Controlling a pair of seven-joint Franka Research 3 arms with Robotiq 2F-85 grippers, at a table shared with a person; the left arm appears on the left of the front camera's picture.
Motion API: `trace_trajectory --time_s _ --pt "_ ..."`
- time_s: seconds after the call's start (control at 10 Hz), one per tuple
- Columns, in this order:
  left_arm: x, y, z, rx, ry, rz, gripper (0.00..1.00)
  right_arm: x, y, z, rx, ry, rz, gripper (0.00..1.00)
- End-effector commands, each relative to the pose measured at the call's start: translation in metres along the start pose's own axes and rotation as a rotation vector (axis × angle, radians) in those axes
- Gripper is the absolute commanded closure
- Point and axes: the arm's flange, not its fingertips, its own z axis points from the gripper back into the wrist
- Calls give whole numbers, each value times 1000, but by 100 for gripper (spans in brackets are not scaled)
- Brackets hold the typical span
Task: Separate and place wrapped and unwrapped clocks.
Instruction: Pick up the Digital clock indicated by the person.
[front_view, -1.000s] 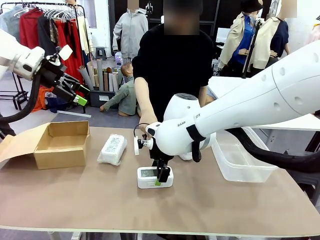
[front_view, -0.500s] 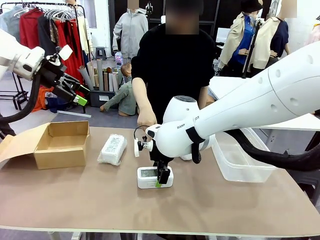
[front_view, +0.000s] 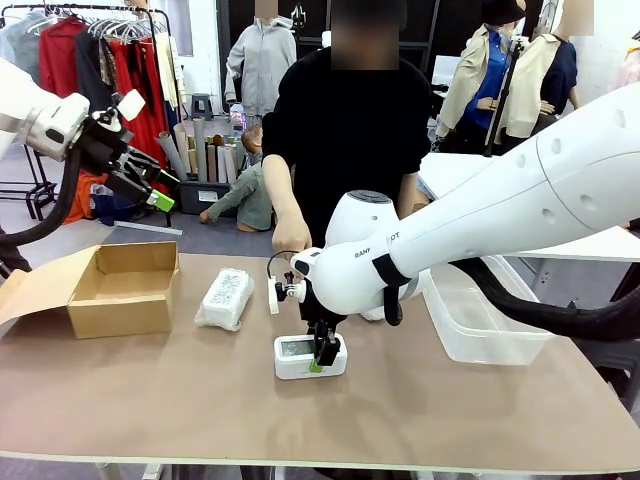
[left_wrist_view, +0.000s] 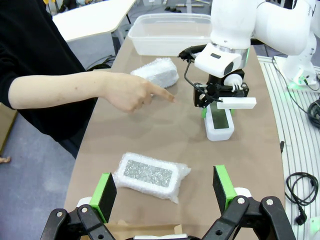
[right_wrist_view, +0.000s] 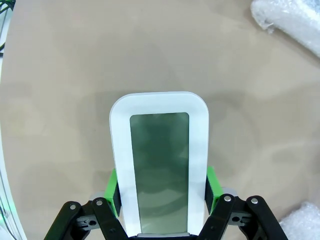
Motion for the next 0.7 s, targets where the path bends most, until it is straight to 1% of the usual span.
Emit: trace_trajectory --time_s 0.0,0.1,0.3,0.4,0.6 --pt "1 0 2 2 -1 -1 0 4 -3 2 9 14 -9 95" --pt "1 0 2 2 -1 -1 0 4 -2 4 13 11 -8 100" --pt "1 0 2 2 -1 -1 0 3 1 14 25 -7 -15 100" --pt "1 0 2 2 -1 -1 0 4 0 24 37 -15 -43 100" --pt "1 0 2 2 -1 -1 0 8 -10 63 59 -38 -110 100"
